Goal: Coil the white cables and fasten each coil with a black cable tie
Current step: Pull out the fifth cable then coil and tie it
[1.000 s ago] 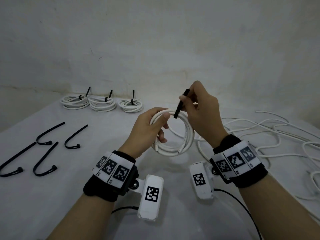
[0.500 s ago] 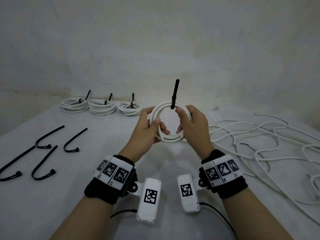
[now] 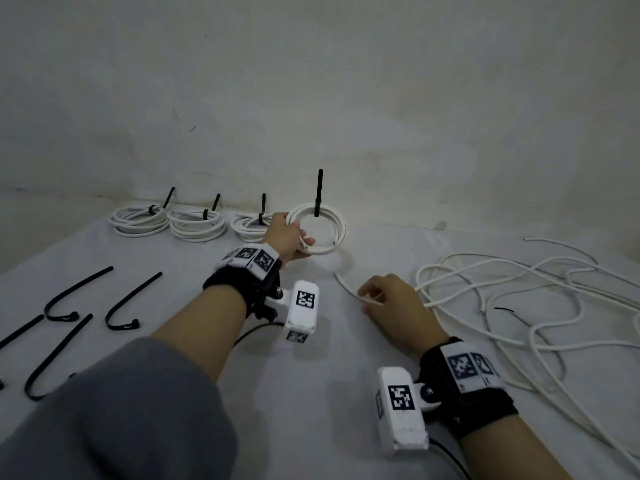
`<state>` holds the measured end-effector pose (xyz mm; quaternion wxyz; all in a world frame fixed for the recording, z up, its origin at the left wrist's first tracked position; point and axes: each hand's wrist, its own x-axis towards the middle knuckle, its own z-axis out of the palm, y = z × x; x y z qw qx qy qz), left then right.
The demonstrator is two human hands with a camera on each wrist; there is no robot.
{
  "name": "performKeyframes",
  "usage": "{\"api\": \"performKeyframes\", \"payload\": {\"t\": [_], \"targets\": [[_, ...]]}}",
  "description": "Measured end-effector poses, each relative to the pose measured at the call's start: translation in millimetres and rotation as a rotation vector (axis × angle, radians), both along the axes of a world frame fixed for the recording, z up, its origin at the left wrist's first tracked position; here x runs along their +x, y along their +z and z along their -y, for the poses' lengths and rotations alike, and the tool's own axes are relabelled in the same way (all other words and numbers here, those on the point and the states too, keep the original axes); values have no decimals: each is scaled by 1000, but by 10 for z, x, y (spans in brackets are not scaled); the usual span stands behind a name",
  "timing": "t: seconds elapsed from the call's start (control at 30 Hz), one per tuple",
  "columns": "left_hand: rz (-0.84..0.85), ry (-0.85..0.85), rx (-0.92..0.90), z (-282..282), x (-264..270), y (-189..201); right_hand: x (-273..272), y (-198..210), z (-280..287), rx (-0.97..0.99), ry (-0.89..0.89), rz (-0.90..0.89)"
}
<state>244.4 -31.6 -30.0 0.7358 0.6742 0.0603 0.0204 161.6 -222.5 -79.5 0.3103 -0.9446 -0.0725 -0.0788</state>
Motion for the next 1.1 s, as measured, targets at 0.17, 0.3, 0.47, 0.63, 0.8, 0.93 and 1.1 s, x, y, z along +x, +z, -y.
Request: {"api": "performKeyframes", "payload": {"t": [0.17, 0.3, 0.47, 0.63, 0.8, 0.93, 1.1], "targets": [[-95, 43, 5, 41, 507, -200, 125, -91, 95, 7, 1, 50], [-112, 43, 32, 41, 781, -341, 224, -171, 106, 28, -43, 100], [-112, -9, 56, 50, 946, -413, 256, -214, 117, 65, -56, 133], [-130, -117, 660, 1, 996, -395, 244, -214, 111, 54, -71, 124], [-62, -123, 1044, 32, 1060, -340, 237, -202, 106, 46, -65, 123], [-18, -162, 1042, 59, 1116, -338, 241, -214, 106, 50, -72, 123], [17, -152, 1090, 115, 1105, -328, 244, -219, 116, 73, -69, 106]]}}
